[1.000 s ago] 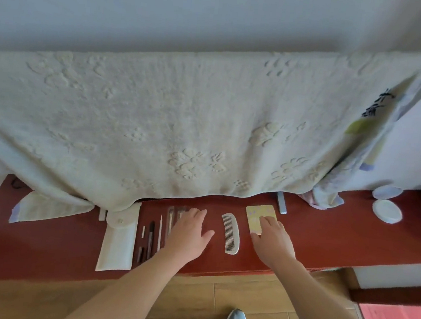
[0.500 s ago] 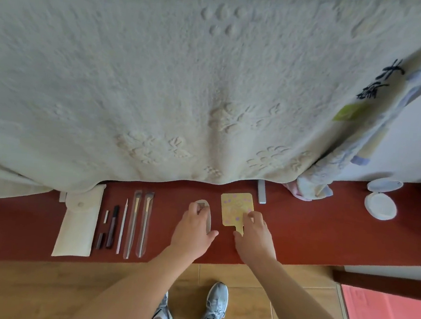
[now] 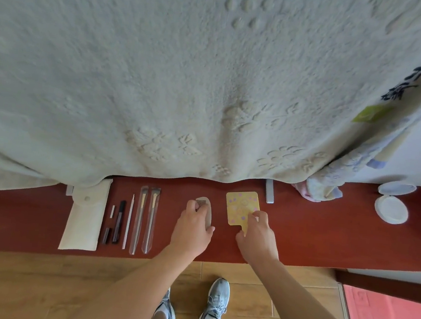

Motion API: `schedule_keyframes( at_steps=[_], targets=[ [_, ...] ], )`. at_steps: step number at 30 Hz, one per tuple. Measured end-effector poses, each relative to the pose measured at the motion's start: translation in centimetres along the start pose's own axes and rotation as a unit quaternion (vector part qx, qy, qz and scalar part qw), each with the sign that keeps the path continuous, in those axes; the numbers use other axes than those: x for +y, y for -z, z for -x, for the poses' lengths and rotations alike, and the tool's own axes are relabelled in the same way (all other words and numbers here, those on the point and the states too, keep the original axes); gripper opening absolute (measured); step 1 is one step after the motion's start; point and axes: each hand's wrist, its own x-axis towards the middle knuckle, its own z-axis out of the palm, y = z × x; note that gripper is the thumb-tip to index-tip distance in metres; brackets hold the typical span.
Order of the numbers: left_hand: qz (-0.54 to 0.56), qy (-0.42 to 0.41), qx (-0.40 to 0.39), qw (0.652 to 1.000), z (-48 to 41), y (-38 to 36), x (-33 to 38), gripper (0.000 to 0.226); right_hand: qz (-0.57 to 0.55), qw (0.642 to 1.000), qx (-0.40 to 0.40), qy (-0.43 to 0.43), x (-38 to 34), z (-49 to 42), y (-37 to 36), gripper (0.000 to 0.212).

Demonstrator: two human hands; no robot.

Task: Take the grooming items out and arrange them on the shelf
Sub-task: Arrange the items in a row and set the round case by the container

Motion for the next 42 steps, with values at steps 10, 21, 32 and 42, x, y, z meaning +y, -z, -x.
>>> schedule_keyframes(
  at_steps=[10,21,32,42],
  targets=[
    [-0.006,0.003,0.004,1.000,0.4,1.0,-3.2,0.056,-0.002,1.000,0.003,0.010,-2.4,0.5,-1.4,0.030],
    [-0.001,0.000,0.019,1.000,1.4,2.2,-7.1,0.057,0.003,1.000,0.004,0.028,-6.4,1.4,-3.7,0.035],
    [0.011,-0.007,0.027,1.000,1.6,2.3,-8.4,0.057,-0.002,1.000,0.008,0.012,-8.6,2.0,-4.9,0.040],
    [0.008,-0.010,0.017,1.000,1.5,2.3,-8.6,0.059,-0.016,1.000,0.005,0.003,-9.9,2.2,-5.4,0.040]
  ],
)
